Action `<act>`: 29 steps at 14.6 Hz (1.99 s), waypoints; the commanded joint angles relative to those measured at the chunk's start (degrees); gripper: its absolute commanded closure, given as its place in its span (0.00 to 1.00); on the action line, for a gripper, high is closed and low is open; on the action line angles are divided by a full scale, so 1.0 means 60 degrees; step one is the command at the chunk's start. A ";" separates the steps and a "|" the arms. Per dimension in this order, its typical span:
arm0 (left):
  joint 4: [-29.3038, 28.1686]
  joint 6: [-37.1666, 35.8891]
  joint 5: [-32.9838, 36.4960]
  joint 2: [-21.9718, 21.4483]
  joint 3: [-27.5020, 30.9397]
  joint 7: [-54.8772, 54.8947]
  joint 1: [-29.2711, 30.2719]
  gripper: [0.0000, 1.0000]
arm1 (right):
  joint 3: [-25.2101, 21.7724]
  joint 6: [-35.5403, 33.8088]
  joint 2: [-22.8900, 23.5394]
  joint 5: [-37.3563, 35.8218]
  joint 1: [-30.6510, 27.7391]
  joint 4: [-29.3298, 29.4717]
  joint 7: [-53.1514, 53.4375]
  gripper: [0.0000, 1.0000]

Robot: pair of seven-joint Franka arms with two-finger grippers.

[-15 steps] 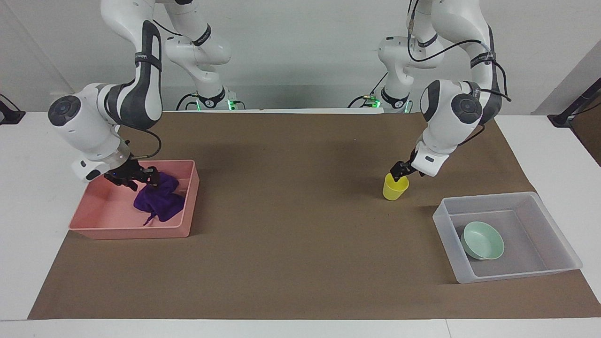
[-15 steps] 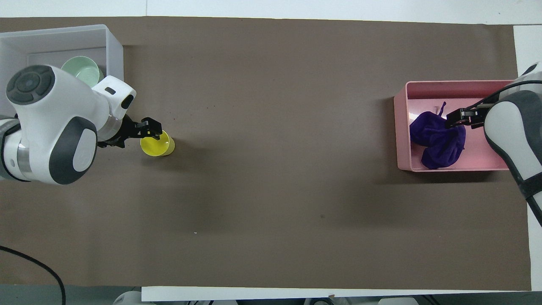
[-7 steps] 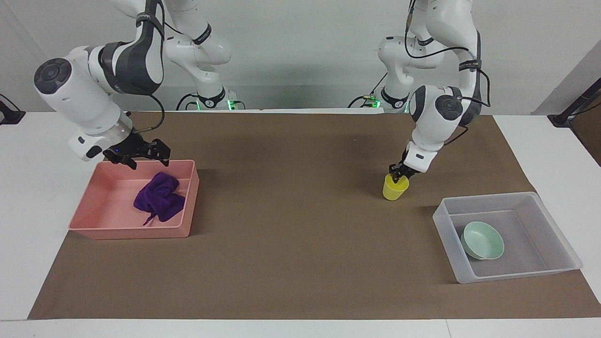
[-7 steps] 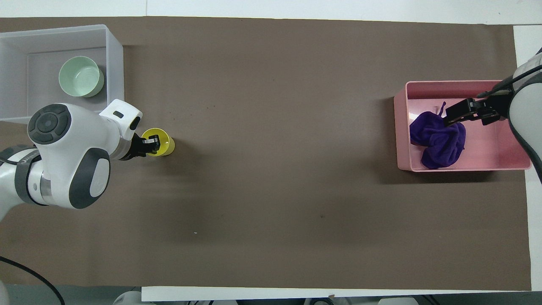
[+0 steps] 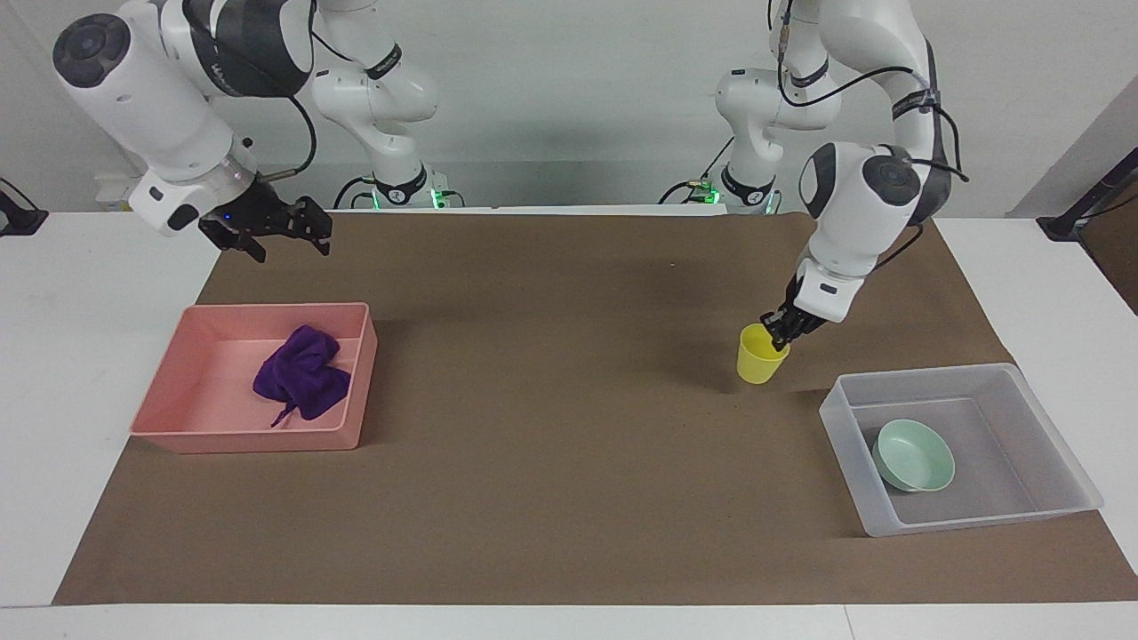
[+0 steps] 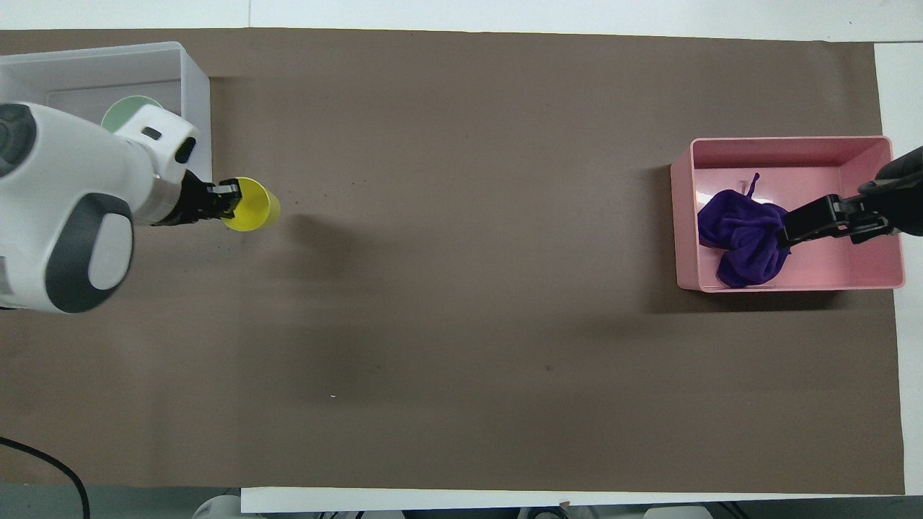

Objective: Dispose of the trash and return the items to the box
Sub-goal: 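Lift the yellow cup with the left gripper and lower it into the green bowl, then open the left gripper and withdraw it from the yellow cup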

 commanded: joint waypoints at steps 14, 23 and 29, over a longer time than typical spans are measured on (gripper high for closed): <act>0.3384 0.0661 0.0047 0.3892 0.0020 0.2451 0.2871 0.02 | 0.0224 0.0316 -0.0505 -0.0795 0.0351 -0.0233 0.0103 0.01; 0.3051 -0.3657 0.0560 0.0178 -0.0112 0.2626 0.2036 0.00 | 0.0195 0.0317 -0.0608 -0.0737 0.0278 -0.0453 0.0074 0.00; 0.2785 -0.3631 0.0589 -0.0474 -0.0127 0.3635 0.1420 0.00 | 0.0195 0.0346 -0.0608 -0.0737 0.0278 -0.0483 -0.0014 0.00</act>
